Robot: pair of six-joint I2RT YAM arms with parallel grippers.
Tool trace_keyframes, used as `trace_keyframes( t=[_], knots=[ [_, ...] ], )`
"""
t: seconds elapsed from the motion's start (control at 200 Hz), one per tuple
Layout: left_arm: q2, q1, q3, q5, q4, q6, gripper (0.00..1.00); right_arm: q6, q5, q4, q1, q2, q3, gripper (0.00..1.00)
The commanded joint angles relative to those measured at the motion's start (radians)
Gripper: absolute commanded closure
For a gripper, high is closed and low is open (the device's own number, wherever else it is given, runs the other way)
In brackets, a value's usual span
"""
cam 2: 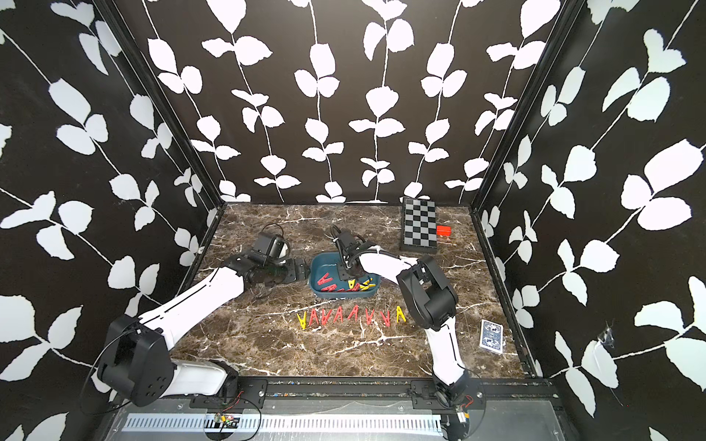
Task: Take the clothespins out of the storage box
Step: Pick up the clothespin from the storage box.
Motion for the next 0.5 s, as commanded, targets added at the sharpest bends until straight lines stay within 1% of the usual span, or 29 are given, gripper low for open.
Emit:
trace_keyframes(
  t=[0.0, 0.165, 0.325, 0.495],
  knots=[
    [0.004, 0.005, 0.013, 0.027, 0.007, 0.016, 0.01, 0.006, 0.011, -0.016, -0.001, -0.016, -0.005, 0.72],
    [0.002, 0.005, 0.01, 0.032, 0.005, 0.014, 0.01, 0.005, 0.002, -0.009, -0.003, -0.017, -0.017, 0.72],
    [0.003, 0.005, 0.01, 0.03, 0.005, 0.014, 0.01, 0.01, -0.051, -0.008, -0.001, -0.001, -0.006, 0.72],
    [-0.001, 0.005, 0.005, 0.03, 0.007, 0.011, 0.01, 0.026, -0.032, -0.021, 0.015, 0.015, 0.002, 0.74]
  ],
)
